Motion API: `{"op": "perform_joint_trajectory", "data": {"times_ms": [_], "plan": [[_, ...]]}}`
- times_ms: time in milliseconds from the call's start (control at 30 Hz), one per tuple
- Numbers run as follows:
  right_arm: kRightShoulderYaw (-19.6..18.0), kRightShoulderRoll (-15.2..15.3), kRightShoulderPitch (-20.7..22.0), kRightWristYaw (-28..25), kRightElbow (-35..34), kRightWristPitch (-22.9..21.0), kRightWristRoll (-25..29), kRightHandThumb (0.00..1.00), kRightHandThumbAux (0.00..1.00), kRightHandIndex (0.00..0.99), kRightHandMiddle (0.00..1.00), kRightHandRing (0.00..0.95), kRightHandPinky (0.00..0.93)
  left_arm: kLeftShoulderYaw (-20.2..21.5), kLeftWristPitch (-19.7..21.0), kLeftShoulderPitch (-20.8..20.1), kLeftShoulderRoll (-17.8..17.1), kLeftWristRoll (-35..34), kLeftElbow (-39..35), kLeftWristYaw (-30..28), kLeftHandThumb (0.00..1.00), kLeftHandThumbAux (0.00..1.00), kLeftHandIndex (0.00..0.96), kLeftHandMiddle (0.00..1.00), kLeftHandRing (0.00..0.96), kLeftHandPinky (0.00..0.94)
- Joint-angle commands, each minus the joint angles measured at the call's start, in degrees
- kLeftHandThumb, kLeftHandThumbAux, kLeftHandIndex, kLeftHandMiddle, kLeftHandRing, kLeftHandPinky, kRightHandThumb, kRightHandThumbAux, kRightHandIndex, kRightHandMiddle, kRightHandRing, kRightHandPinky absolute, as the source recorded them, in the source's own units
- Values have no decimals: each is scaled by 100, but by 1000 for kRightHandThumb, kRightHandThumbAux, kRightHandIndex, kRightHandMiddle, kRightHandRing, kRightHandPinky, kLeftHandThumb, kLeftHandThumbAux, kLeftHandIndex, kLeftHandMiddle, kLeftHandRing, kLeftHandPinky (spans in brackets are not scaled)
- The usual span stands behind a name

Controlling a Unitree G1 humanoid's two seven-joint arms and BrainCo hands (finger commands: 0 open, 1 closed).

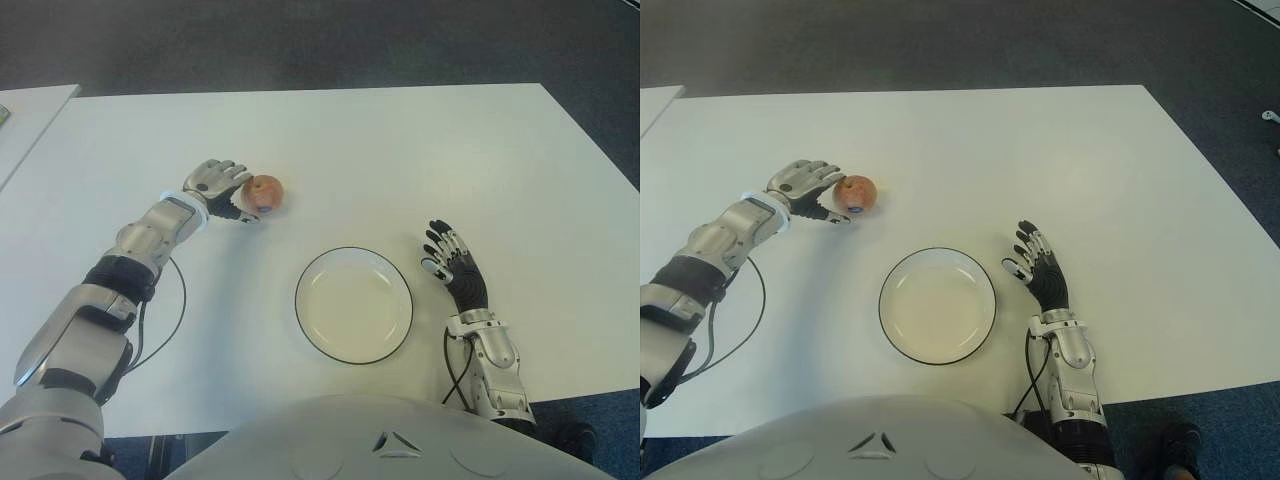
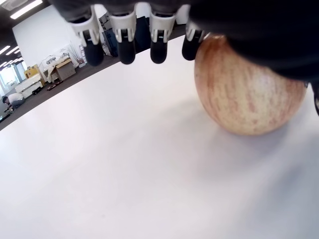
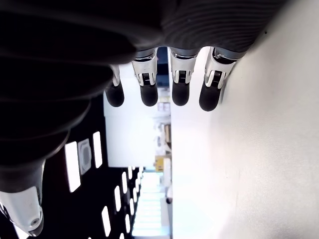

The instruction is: Put the apples into the plate.

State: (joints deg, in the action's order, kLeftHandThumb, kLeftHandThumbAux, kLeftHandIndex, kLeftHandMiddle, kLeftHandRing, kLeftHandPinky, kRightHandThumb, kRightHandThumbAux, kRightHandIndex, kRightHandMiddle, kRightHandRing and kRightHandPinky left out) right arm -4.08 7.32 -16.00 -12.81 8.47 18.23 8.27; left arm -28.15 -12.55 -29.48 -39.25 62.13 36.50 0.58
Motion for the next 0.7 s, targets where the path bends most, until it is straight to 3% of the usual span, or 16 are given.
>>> {"op": "perform_joint_trajectory", "data": {"times_ms": [33,700], "plan": [[5,-30,-331,0,255,-261,-34,191,626,83,87,59,92,-192,-15,-9,105,-39,227,80,308,223,0,0,0,6],[-15,7,-307,-72,407,-107,-26,157,626,79,76,60,114,-338,-4,-82,285,-318,550,739,326,233,0,0,0,0]]}}
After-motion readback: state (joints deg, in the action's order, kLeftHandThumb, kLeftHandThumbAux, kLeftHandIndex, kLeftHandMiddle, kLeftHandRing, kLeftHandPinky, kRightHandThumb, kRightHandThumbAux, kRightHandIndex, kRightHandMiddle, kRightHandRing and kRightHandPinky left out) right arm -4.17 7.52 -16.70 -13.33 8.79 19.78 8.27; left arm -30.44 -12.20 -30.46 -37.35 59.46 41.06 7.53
